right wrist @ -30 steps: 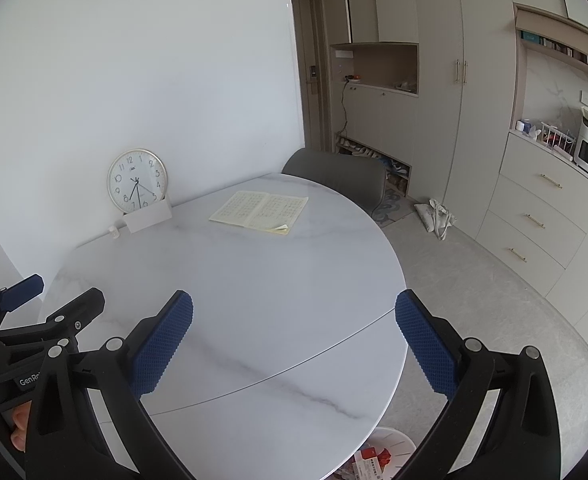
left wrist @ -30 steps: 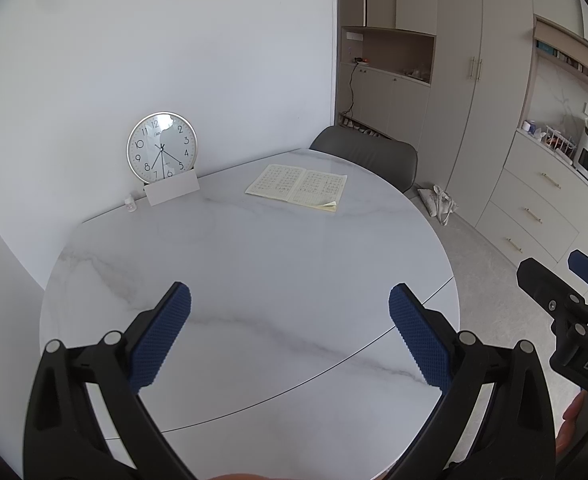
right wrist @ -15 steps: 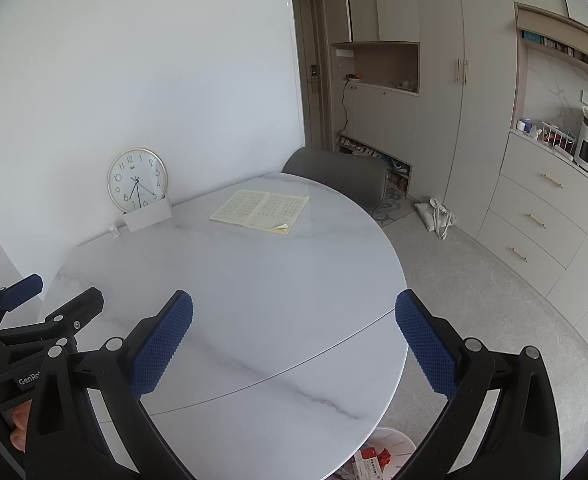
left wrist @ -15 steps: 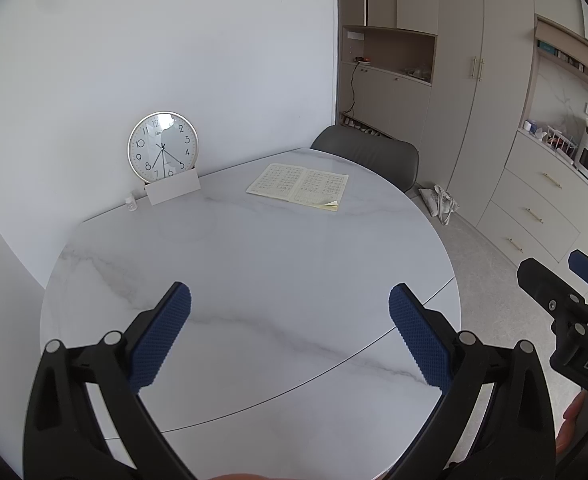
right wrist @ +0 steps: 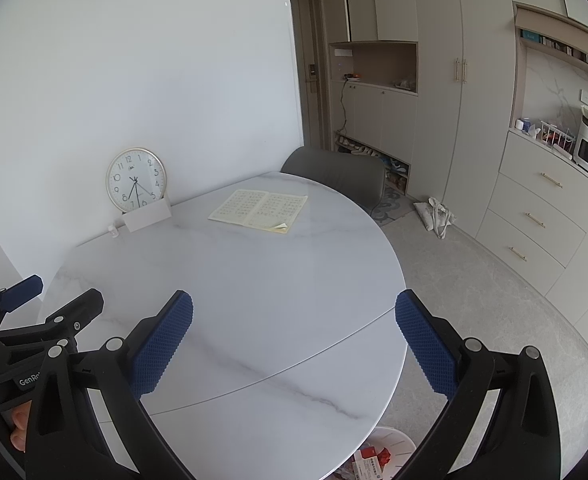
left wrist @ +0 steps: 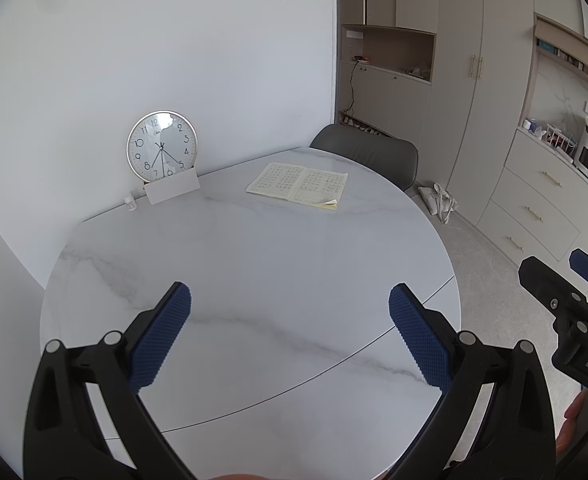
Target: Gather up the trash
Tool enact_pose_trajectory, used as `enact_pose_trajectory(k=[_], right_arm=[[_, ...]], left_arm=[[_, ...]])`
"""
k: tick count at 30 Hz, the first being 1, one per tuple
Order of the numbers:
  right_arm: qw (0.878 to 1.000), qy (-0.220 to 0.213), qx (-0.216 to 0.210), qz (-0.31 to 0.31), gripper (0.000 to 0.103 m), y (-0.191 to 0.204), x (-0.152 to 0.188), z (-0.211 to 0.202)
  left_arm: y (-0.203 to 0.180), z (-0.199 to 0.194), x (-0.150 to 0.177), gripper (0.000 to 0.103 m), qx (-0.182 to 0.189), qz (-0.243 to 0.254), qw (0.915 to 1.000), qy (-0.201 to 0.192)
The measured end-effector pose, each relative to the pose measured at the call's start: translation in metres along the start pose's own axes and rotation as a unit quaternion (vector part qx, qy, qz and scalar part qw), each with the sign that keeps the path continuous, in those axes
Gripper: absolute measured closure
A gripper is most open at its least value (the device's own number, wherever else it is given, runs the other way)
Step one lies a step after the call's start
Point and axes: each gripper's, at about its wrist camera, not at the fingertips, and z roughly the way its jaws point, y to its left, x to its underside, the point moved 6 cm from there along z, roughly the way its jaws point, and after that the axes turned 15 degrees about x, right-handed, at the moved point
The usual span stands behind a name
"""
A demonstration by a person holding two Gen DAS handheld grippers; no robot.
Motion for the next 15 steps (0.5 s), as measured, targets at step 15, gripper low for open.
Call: enact_pose_trajectory(k=[15], right_arm=[[1.0,0.002,0.0,-0.001,0.002,-0.0031,0.003,0.0006]], left_arm=[[0.0022,0.0043,0.0037,0.008,0.007,0.002,0.9999,0.009]])
